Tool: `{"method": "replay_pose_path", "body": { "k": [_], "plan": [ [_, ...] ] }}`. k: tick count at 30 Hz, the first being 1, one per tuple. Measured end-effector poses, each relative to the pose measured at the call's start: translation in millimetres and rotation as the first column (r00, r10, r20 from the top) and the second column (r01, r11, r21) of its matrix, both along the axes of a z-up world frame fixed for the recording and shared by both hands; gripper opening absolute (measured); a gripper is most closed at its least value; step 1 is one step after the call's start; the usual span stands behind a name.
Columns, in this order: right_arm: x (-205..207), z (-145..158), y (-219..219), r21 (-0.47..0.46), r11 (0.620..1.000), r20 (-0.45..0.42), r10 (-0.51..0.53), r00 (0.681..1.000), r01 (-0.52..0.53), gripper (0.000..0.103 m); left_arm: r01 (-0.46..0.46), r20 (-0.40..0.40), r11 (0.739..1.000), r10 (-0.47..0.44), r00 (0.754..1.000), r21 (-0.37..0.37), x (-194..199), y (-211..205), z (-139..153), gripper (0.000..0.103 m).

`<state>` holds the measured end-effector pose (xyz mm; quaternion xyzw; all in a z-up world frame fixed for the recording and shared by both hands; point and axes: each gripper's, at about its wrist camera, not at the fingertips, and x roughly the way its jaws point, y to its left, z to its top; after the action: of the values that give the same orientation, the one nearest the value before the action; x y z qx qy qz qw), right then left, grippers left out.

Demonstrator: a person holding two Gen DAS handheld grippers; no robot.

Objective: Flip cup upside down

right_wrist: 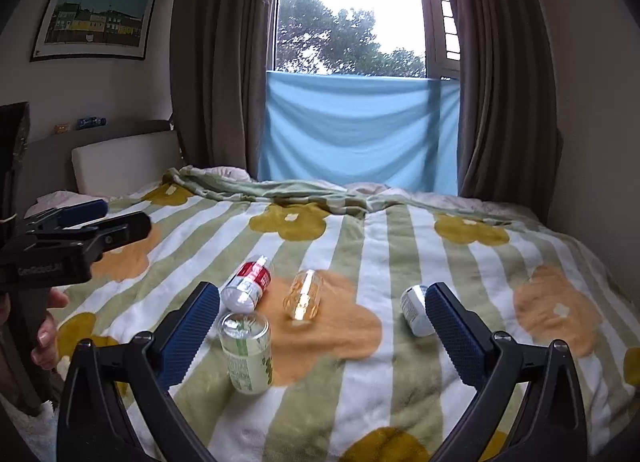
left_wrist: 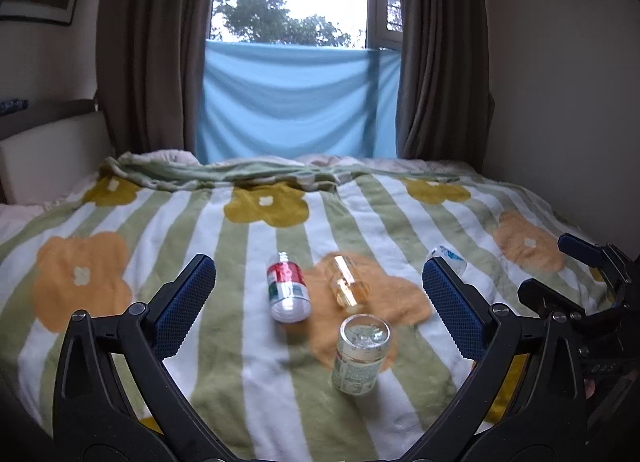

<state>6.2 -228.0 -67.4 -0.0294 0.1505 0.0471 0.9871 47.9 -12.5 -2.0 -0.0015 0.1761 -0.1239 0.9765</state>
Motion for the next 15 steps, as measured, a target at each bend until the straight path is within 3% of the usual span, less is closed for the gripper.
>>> {"method": "replay_pose_path", "body": {
  "k": [5,15],
  "plan": [
    [-10,16,16,-0.017,0.992,0.055,-0.121,0.991,0.122,0.103,-0.055,0.066,0.998,0.055,0.996,0.000,-21,22,8,0.103],
    [-17,9,27,-0.002,0.988,0.091,-0.154,0.984,0.155,0.103,-0.093,0.079,0.995,0.096,0.992,-0.032,-35,46,-6,0.103]
  ]
}}
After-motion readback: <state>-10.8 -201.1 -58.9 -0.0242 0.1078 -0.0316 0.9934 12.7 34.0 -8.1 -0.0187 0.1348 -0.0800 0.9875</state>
